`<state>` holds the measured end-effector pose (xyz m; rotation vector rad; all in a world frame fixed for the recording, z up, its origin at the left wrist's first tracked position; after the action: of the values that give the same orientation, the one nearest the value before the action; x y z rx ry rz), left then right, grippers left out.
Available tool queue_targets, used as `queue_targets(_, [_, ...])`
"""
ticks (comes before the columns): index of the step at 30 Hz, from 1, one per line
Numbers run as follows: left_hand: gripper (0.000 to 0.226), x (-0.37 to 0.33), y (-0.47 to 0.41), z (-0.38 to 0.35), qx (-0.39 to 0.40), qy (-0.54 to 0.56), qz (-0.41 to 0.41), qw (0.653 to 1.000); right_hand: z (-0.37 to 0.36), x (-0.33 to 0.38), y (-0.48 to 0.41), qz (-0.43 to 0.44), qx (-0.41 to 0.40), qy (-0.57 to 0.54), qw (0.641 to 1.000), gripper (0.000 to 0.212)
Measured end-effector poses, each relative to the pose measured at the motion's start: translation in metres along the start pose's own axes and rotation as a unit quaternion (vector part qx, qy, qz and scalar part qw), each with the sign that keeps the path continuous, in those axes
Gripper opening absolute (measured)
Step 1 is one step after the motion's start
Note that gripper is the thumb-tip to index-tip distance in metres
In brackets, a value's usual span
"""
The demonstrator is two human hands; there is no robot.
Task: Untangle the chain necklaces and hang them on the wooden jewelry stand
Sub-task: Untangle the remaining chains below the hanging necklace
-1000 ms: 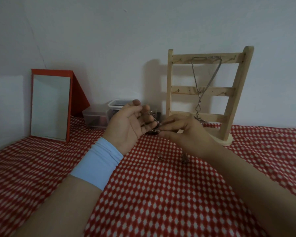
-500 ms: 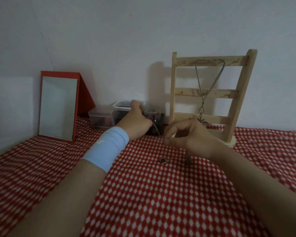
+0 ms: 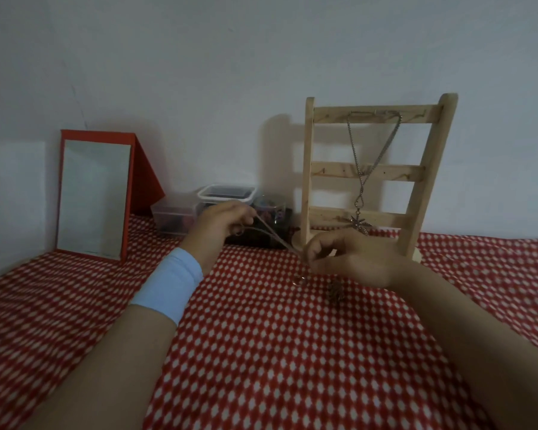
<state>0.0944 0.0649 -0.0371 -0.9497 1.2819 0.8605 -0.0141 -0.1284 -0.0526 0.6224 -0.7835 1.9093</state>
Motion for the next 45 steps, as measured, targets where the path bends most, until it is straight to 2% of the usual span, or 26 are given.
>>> queue_targets(1, [0.038, 0.005, -0.002, 0.006, -0.012, 0.136, 0.027, 0.990, -0.003, -0.001, 0.001, -0.012, 0.020, 0.015, 1.000, 0.018])
queue_targets(3, [0.042, 0.016, -0.005, 0.015, -0.010, 0.366, 0.073, 0.928, -0.007, -0.004, 0.000, -0.021, 0.039, 0.041, 0.998, 0.018])
queue_targets(4, [0.041, 0.019, -0.006, 0.018, -0.006, 0.424, 0.093, 0.901, -0.008, -0.005, 0.000, -0.017, 0.041, 0.054, 0.998, 0.017])
queue_targets(6, [0.040, 0.023, -0.006, 0.023, 0.013, 0.444, 0.122, 0.887, -0.011, -0.005, -0.001, -0.010, 0.043, 0.066, 0.997, 0.017])
queue_targets(8, [0.042, 0.024, -0.007, 0.023, 0.017, 0.358, 0.143, 0.923, -0.013, -0.003, -0.003, 0.002, 0.045, 0.065, 0.997, 0.017])
queue_targets(10, [0.039, 0.026, -0.009, 0.027, -0.041, 0.188, 0.132, 0.972, -0.015, -0.002, -0.003, 0.015, 0.055, 0.075, 0.996, 0.013])
queue_targets(11, [0.036, 0.025, -0.009, 0.031, -0.072, 0.096, 0.110, 0.987, -0.017, -0.002, -0.003, 0.019, 0.062, 0.083, 0.995, 0.011])
queue_targets(13, [0.032, 0.018, -0.009, 0.037, -0.103, -0.077, 0.064, 0.990, -0.020, -0.004, -0.003, 0.019, 0.076, 0.096, 0.992, 0.012])
queue_targets(15, [0.036, 0.014, -0.007, 0.037, -0.085, -0.270, 0.046, 0.958, -0.022, -0.008, -0.002, 0.011, 0.092, 0.111, 0.990, 0.012])
queue_targets(17, [0.042, 0.016, -0.006, 0.037, -0.055, -0.395, 0.051, 0.916, -0.024, -0.011, -0.003, 0.005, 0.112, 0.150, 0.982, 0.008])
queue_targets(21, [0.046, 0.026, -0.009, 0.052, -0.041, -0.523, 0.074, 0.848, -0.026, -0.016, -0.001, -0.013, 0.148, 0.187, 0.971, 0.015])
queue_targets(24, [0.036, 0.043, -0.006, 0.056, 0.021, -0.599, 0.144, 0.787, -0.024, -0.019, -0.001, -0.022, 0.139, 0.178, 0.974, 0.007])
queue_targets(26, [0.023, 0.049, 0.000, 0.051, 0.056, -0.640, 0.192, 0.741, -0.023, -0.021, -0.002, -0.028, 0.123, 0.161, 0.979, 0.013])
queue_targets(27, [0.025, 0.048, 0.003, 0.047, 0.065, -0.664, 0.206, 0.716, -0.023, -0.021, -0.002, -0.029, 0.118, 0.157, 0.980, 0.014])
queue_targets(29, [0.047, 0.039, 0.006, 0.038, 0.068, -0.706, 0.196, 0.677, -0.023, -0.020, -0.002, -0.022, 0.111, 0.155, 0.981, 0.013])
queue_targets(30, [0.051, 0.032, 0.006, 0.030, 0.069, -0.710, 0.173, 0.679, -0.023, -0.021, -0.003, -0.018, 0.101, 0.154, 0.983, 0.012])
queue_targets(33, [0.041, 0.025, 0.010, -0.004, 0.119, -0.633, 0.102, 0.758, -0.020, -0.020, -0.005, -0.013, 0.050, 0.187, 0.981, 0.011])
queue_targets(34, [0.039, 0.029, 0.014, -0.017, 0.153, -0.610, 0.094, 0.772, -0.021, -0.019, -0.006, -0.012, 0.043, 0.202, 0.978, 0.013])
queue_targets(36, [0.034, 0.038, 0.019, -0.036, 0.195, -0.596, 0.082, 0.775, -0.028, -0.017, -0.008, -0.003, 0.065, 0.228, 0.971, 0.018])
queue_targets(40, [0.007, 0.044, 0.017, -0.047, 0.206, -0.569, 0.040, 0.795, -0.035, -0.019, -0.009, -0.006, 0.086, 0.238, 0.967, 0.017])
queue_targets(42, [0.008, 0.045, 0.016, -0.044, 0.201, -0.560, 0.038, 0.803, -0.034, -0.021, -0.010, -0.016, 0.082, 0.239, 0.967, 0.013])
queue_targets(43, [0.010, 0.045, 0.015, -0.041, 0.194, -0.544, 0.042, 0.815, -0.034, -0.023, -0.010, -0.024, 0.082, 0.235, 0.968, 0.013])
queue_targets(45, [0.011, 0.043, 0.014, -0.036, 0.189, -0.438, 0.079, 0.875, -0.032, -0.026, -0.009, -0.053, 0.060, 0.191, 0.978, 0.014])
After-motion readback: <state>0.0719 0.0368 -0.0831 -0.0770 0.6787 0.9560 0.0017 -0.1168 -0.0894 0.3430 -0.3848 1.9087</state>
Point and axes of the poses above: each hand's wrist, its own y-axis away from the middle knuckle, its own z-axis out of the back of the hand, x = y × z, the point moved 6 cm from there along -y, towards the middle knuckle, and after that the axes turned 12 degrees about z, right-handed, at the moved point
